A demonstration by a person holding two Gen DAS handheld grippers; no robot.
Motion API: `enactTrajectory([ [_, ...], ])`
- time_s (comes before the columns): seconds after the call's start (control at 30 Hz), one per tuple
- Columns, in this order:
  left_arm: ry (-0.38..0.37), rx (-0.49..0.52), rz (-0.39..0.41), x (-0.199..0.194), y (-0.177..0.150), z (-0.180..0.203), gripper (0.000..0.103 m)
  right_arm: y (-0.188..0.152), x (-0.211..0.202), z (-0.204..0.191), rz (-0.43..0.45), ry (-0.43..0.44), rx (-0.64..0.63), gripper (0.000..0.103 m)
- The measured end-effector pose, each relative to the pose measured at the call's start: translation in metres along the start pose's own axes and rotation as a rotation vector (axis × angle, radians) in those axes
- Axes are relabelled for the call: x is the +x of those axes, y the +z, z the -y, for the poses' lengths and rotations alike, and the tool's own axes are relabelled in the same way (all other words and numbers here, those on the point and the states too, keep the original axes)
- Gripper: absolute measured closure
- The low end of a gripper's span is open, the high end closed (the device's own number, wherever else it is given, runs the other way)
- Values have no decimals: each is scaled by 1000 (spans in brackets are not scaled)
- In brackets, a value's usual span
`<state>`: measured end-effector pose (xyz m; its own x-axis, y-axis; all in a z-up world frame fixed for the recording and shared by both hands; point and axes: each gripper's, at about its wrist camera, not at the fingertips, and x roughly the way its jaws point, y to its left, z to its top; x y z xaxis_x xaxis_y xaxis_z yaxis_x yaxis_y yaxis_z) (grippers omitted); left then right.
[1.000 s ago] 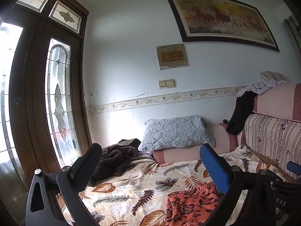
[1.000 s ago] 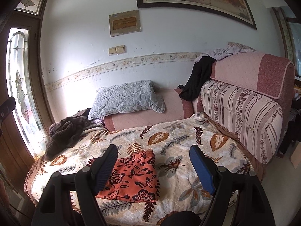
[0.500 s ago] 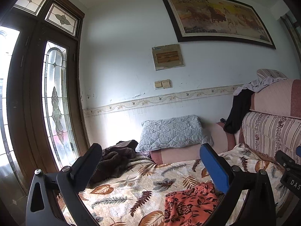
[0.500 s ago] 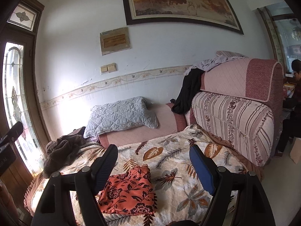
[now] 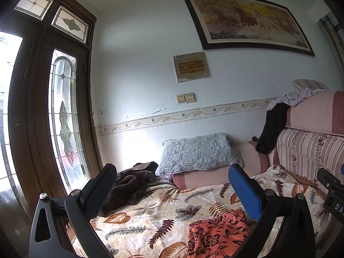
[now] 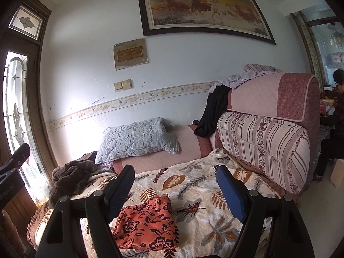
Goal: Fold small clothes
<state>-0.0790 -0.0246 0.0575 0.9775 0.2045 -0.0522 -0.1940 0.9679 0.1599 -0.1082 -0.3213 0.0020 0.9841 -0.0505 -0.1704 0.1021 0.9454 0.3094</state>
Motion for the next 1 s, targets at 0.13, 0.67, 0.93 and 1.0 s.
enactTrajectory([
  [0.13,10,0,-50,13,-7,-1,0,-1,-1,-3,-8,-1,-16,22],
  [0.67,44,-74,-144,41,-25,-29,0,-18,13,-43,-60,54,-122,22],
  [0.93,47,-80,-149,43,-29,-33,0,-24,17,-54,-73,73,-148,22],
  [1.0,50,-80,-148,43,-30,-33,0,-25,18,-56,-76,80,-152,22],
])
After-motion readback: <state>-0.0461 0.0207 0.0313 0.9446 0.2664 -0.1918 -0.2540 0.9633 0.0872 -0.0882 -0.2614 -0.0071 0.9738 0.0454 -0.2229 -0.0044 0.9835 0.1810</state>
